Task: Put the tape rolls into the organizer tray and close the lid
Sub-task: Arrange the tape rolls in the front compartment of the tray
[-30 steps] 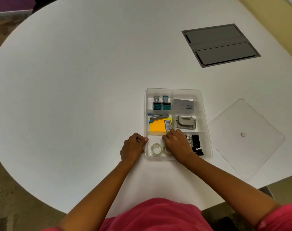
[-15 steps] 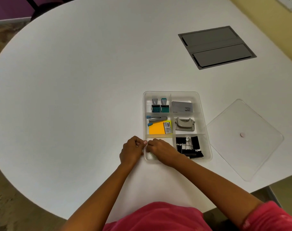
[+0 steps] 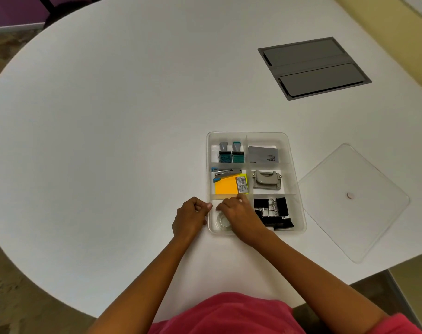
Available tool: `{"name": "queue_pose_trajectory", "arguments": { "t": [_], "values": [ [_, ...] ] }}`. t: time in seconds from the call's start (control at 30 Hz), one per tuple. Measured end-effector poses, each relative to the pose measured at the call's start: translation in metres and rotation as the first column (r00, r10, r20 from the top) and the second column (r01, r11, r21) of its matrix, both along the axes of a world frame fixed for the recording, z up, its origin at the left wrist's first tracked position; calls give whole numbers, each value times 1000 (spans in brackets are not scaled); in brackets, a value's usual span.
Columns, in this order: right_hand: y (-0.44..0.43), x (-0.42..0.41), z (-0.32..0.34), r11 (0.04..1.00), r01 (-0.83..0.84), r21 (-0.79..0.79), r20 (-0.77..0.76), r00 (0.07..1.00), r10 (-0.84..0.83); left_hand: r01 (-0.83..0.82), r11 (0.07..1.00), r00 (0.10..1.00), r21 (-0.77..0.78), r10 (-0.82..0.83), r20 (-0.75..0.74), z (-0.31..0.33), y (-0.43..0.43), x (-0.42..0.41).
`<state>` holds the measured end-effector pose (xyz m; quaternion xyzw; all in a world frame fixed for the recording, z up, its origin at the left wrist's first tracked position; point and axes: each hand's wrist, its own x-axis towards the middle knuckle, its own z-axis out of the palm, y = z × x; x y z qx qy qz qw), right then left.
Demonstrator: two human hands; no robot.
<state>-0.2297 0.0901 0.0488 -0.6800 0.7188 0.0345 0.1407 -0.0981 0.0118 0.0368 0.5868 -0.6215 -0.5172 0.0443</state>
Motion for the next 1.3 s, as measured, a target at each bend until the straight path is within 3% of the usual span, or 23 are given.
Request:
{"name": "queue_pose_trajectory", "arguments": {
  "t": [0.13,0.33,0.57,0.67,0.83,0.97,1.03,1.3],
  "values": [
    [7,-5,11,980,185,-65,-180,964,-194,-8,1000,1000,5,8,-17,0,1,0],
    [20,-12,5,979,204,-15,-336,921,-197,-7,1000,1000,16,7,-24,0,0,0],
    [24,-10,7,962,266,65,-314,920,-233,-17,1000,999,22,17,-28,-1,0,0],
    [20,-5,6,963,269,-24,-252,931,-266,-16,999,999,28,17,-30,-1,0,0],
    [6,10,0,982,126,-141,-162,976,-148,-11,1000,1000,26,12,-22,0,0,0],
    [-5,17,-10,993,71,94,-83,995,-64,-9,1000,1000,29,10,-15,0,-1,-1],
    [-8,18,-11,982,48,184,-126,992,-25,-9,1000,1000,27,9,-10,-1,-1,-1],
    [-8,9,-19,992,48,117,-135,990,-31,-3,999,1000,39,3,-8,-3,-3,-1]
  ]
}}
